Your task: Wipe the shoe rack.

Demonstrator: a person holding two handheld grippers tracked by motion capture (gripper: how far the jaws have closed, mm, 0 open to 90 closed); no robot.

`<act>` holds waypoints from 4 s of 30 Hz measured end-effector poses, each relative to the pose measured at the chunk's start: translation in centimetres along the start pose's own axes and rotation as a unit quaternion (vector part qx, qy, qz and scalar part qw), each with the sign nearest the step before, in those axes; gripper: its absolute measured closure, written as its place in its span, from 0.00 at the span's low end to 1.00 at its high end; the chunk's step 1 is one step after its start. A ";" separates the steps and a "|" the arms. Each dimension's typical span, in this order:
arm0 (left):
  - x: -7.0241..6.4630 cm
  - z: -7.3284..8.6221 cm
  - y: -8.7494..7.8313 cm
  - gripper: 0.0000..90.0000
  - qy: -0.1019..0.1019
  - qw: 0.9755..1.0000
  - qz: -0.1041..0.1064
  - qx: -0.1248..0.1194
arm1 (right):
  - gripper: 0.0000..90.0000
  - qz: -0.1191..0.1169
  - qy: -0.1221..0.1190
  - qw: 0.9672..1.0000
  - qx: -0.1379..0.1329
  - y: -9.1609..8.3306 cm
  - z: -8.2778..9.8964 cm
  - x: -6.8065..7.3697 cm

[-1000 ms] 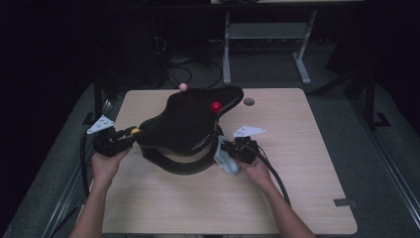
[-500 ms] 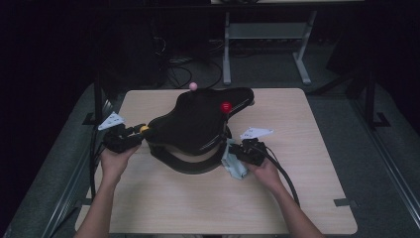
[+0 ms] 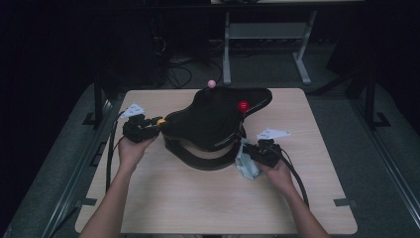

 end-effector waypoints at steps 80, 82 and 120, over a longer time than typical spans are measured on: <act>-9.2 7.0 -2.7 0.68 0.047 0.996 -0.005 -0.069 | 0.92 -0.066 -0.039 0.997 0.032 9.9 -2.3 10.5; -9.1 7.0 -2.8 0.74 0.043 0.997 -0.010 -0.070 | 0.92 -0.064 -0.041 0.997 0.027 9.9 -2.1 10.8; -10.4 7.3 -2.7 0.84 0.070 0.995 0.014 -0.073 | 0.92 -0.064 -0.042 0.997 0.033 7.7 -0.8 11.1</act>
Point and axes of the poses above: each handheld gripper's, and its own axes: y roughly forward along the jaws, z roughly out of its underside, x roughly to its left, the point moved 1 cm from there along y, roughly forward along the jaws, and after that the axes turned 2 degrees about -z, right-handed, at the moved point
